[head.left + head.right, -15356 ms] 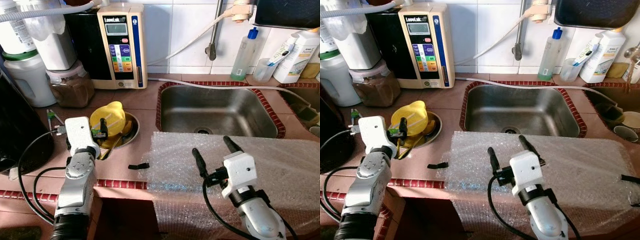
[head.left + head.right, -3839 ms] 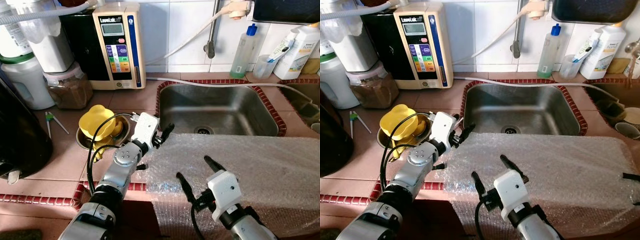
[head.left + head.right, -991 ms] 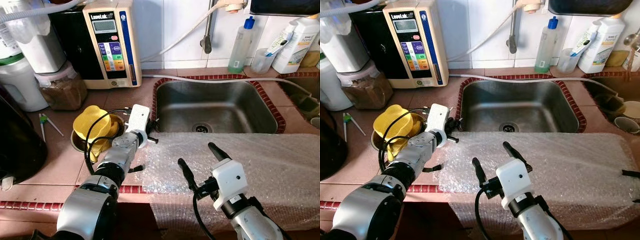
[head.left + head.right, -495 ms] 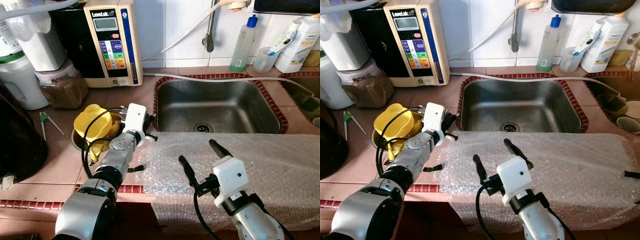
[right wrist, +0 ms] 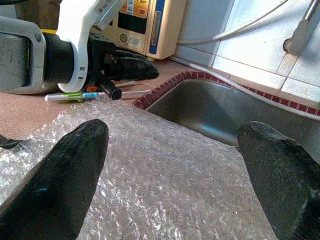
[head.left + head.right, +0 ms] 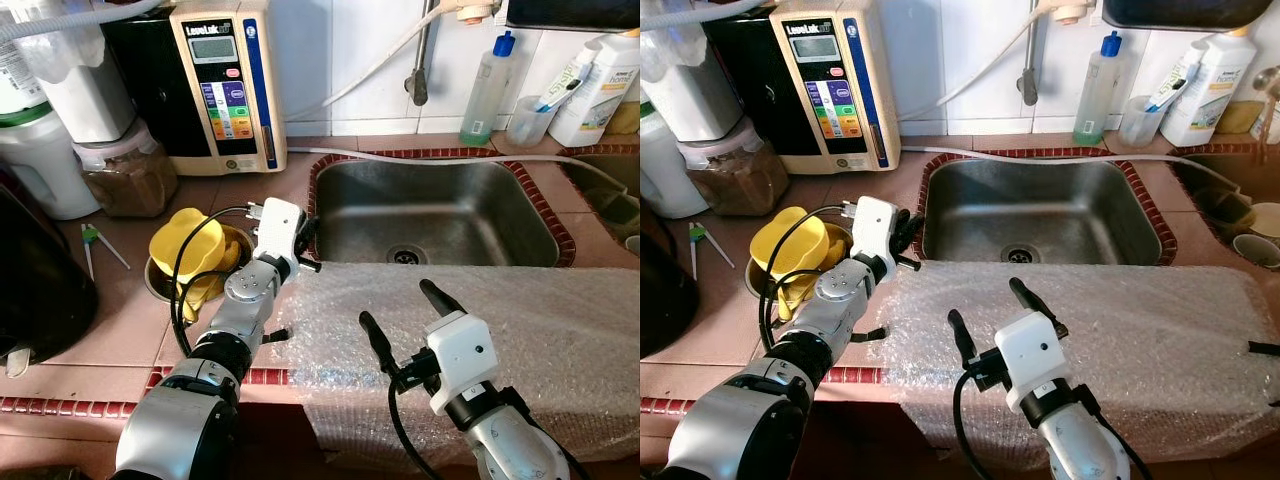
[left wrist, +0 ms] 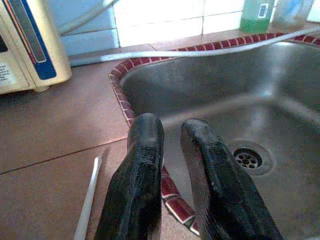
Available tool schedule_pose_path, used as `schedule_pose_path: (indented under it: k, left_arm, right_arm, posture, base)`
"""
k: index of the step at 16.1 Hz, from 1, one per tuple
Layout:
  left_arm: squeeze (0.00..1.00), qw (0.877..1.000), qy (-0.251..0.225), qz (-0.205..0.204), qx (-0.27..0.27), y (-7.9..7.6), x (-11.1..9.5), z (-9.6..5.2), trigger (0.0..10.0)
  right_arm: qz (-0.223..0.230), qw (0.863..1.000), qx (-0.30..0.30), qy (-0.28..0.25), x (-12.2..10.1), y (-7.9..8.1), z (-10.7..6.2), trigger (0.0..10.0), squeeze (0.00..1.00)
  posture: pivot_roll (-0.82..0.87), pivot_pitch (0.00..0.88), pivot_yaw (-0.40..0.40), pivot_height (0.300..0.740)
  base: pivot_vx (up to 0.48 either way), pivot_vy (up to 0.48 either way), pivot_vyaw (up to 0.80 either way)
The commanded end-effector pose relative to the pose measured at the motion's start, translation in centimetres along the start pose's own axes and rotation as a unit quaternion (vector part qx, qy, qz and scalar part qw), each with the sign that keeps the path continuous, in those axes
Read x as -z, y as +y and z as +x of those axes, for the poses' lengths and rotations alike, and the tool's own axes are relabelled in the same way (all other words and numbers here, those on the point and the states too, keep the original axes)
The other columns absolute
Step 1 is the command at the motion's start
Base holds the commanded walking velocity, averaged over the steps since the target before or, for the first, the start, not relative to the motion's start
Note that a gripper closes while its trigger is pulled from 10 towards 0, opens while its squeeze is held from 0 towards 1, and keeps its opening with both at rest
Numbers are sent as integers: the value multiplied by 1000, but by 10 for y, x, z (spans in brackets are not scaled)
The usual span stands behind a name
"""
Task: Kitchen organization
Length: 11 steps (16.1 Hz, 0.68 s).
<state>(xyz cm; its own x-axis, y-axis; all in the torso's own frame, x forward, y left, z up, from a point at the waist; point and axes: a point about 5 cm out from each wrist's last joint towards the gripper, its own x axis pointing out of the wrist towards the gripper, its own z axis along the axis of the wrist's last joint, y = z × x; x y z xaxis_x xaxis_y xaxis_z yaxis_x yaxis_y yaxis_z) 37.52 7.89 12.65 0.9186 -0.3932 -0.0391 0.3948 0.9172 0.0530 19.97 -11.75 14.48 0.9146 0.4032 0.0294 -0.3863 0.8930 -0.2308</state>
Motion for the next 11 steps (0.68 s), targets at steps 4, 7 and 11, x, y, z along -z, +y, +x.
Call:
schedule_pose_path:
  k: [4,7,11]
  left_arm:
    - [1000,1000,11,17,-3,1,-1,2,10000]
    - [1000,1000,15,23,-11,1,0,2,10000]
    - [1000,998,38,42,-17,0,8,0,10000]
  right_arm:
    - [1,1000,-2,-1,-1,0,-1,10000,0]
    - [2,1000,-2,-1,-2,1,-2,10000,0]
    - [7,1000,-1,-7,-5,2,-2,10000,0]
  posture:
    - [-35,23,71,740]
    - [-38,26,71,740]
    - [-38,30,75,740]
  base:
    - [0,0,0]
    - [0,0,0]
    - [0,0,0]
